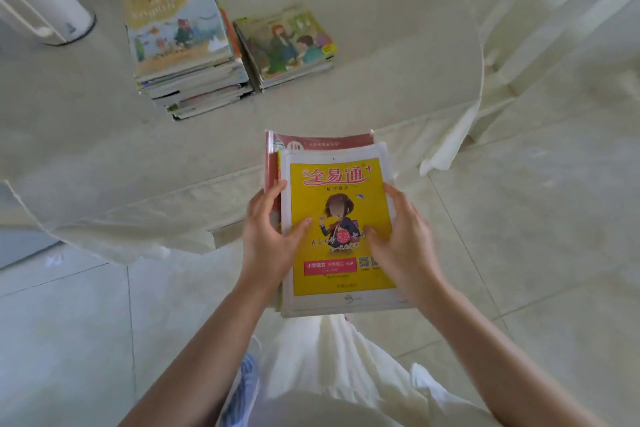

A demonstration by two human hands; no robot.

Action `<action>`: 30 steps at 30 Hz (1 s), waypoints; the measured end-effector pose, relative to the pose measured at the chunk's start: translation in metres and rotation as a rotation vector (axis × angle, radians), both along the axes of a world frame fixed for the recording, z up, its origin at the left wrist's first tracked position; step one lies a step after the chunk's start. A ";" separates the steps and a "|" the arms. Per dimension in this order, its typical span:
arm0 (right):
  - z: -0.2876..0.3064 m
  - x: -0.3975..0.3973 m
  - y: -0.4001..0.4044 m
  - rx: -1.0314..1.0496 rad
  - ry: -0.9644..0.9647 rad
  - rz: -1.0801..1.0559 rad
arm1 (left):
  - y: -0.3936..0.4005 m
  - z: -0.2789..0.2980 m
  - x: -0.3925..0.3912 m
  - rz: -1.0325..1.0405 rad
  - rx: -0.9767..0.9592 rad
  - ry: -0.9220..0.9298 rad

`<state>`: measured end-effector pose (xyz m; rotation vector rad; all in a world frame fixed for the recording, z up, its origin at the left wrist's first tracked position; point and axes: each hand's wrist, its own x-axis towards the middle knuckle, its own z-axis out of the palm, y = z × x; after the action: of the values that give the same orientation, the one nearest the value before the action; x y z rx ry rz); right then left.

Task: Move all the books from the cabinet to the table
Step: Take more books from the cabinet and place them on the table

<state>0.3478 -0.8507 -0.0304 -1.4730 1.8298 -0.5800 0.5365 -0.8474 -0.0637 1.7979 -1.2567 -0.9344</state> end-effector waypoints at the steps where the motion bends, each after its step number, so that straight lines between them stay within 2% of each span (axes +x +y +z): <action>1: 0.000 0.000 -0.018 -0.006 -0.005 0.020 | -0.015 0.000 0.000 0.018 0.001 -0.008; 12: -0.007 0.010 -0.177 -0.058 0.038 0.089 | -0.169 -0.006 0.011 0.049 0.025 0.016; 16: 0.001 0.012 -0.226 -0.009 -0.037 0.053 | -0.217 0.000 0.012 0.069 -0.002 0.034; 19: 0.009 0.009 -0.261 0.007 -0.102 0.001 | -0.252 0.000 0.009 0.079 0.008 0.114; 21: 0.013 0.000 -0.287 0.098 -0.151 -0.059 | -0.269 -0.001 0.004 0.089 0.007 0.137; 24: 0.010 -0.019 -0.329 0.410 -0.404 -0.268 | -0.289 -0.004 -0.002 0.160 0.068 0.156; 25: 0.009 -0.027 -0.344 0.504 -0.458 -0.273 | -0.298 -0.006 -0.006 0.180 0.091 0.177; 27: 0.004 -0.035 -0.366 0.565 -0.461 -0.178 | -0.311 -0.009 -0.012 0.208 0.116 0.196; 30: -0.001 -0.043 -0.398 0.521 -0.415 -0.051 | -0.326 -0.011 -0.023 0.344 0.148 0.281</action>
<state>0.3051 -1.2486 -0.0312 -0.8840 1.5374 -0.3584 0.5137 -1.1737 -0.0746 1.8426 -0.6926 -1.0553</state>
